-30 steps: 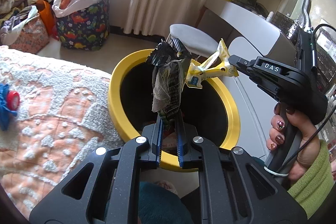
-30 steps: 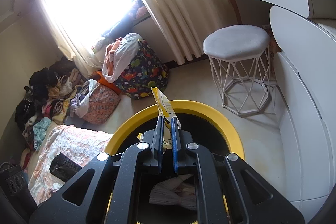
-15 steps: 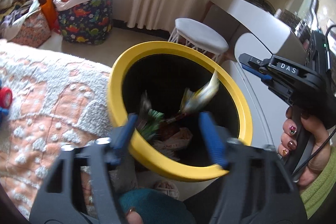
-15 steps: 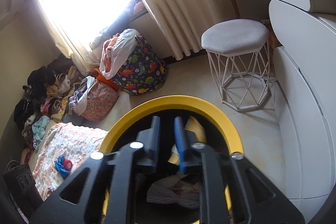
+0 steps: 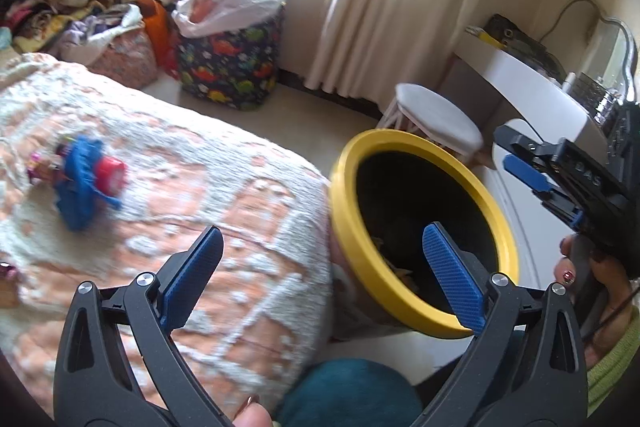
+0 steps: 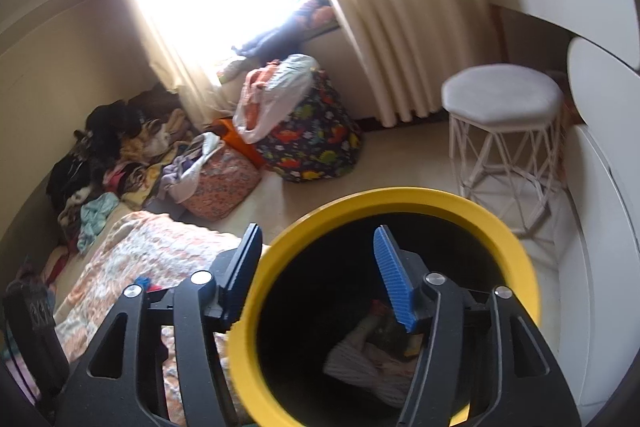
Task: Collect trash
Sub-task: 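Move both open tools back toward the trash pile on the bed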
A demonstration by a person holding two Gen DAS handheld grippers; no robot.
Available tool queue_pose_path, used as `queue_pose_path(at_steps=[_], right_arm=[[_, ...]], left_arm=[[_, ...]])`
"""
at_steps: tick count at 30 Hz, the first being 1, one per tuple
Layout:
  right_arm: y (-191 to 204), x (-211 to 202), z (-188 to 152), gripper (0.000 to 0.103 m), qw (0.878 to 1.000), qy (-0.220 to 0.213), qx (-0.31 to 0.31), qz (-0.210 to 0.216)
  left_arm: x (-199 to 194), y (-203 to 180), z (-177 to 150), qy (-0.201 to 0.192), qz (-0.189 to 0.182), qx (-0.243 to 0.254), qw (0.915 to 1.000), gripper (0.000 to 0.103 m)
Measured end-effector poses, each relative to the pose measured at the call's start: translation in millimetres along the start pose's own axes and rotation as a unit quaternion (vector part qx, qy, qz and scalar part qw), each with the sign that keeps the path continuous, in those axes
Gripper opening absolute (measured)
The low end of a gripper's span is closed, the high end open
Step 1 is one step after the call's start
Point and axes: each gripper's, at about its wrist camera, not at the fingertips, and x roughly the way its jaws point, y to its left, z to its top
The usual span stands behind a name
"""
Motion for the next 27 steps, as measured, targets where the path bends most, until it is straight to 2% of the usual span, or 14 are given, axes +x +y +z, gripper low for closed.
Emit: queue_pose_path(at_steps=[6, 15, 19, 27], right_arm=[[26.6, 2.5, -4.4, 0.065, 0.999, -0.007, -0.034, 0.027], [70.1, 18.5, -21.6, 0.066, 0.995, 0.017, -0.076, 0.056], [94.4, 32.1, -31.5, 0.066, 0.992, 0.037, -0.092, 0.073], [155.6, 63.1, -58.4, 0.066, 0.980, 0.089, -0.132, 0.120]], left_arm=[[-15.5, 22.6, 3.1, -0.021, 0.026, -0.007, 0.9994, 0.092], [-39.6, 72.1, 11.0, -0.050, 0.060, -0.050, 0.9957, 0.092], [-51.6, 100.0, 13.9, -0.067, 0.091, -0.068, 0.9913, 0.092], [-67.9, 170.3, 18.8, -0.078, 0.134, -0.140, 0.9778, 0.092]])
